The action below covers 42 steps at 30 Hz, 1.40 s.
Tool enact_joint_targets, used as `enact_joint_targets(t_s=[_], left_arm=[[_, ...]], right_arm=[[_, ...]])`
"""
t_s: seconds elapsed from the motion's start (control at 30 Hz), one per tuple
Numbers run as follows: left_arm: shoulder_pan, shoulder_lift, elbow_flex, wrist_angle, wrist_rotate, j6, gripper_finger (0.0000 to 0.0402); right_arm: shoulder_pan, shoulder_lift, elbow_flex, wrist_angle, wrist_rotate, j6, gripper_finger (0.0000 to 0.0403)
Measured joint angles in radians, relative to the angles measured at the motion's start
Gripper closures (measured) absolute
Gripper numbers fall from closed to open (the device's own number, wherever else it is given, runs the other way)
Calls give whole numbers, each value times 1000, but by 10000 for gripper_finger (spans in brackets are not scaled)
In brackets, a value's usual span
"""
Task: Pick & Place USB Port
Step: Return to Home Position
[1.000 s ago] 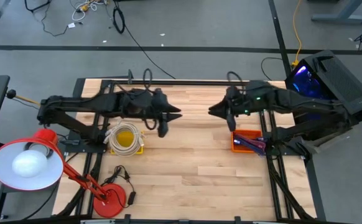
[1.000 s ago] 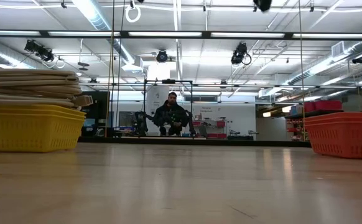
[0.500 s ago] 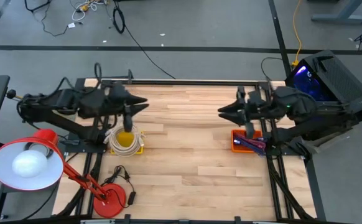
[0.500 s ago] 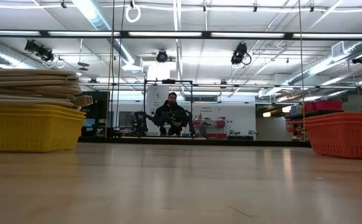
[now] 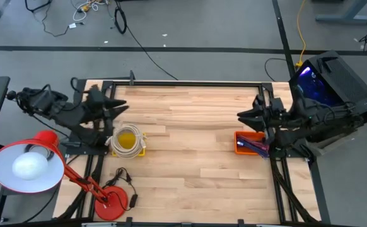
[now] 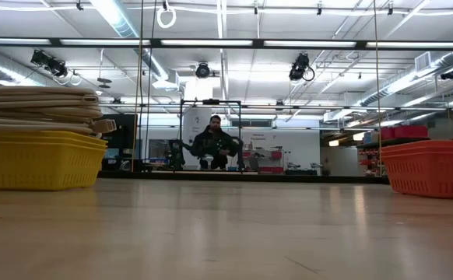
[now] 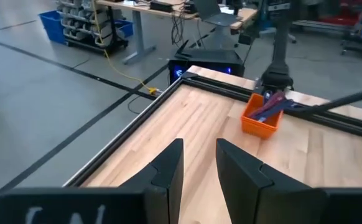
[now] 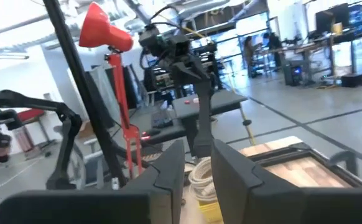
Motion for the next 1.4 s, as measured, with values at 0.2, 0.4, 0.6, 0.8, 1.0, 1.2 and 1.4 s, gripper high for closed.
enact_joint_targets(t_s=[0.2, 0.4, 0.6, 0.8, 1.0, 1.2, 1.4], left_arm=[[-131, -20, 0, -40, -91, -20, 303], [-230, -73, -200, 83, -302, -23, 303], [-265, -227, -562, 380, -342, -134, 303], [-224, -365, -854, 742, -348, -75, 303], [-128, -518, -1064, 890, -294, -115, 303], [-35, -645, -1279, 1146, -208, -113, 303], [101, -758, -1390, 1303, -88, -84, 303]], right_arm=[[34, -87, -98, 19, 95, -9, 321], [34, -195, -223, 88, 128, -12, 321], [33, -326, -331, 104, 156, 19, 321], [33, -444, -417, 104, 181, 83, 321], [29, -532, -518, 103, 235, 123, 321], [-7, -616, -652, 105, 242, 242, 321], [-85, -675, -736, 121, 239, 313, 321]])
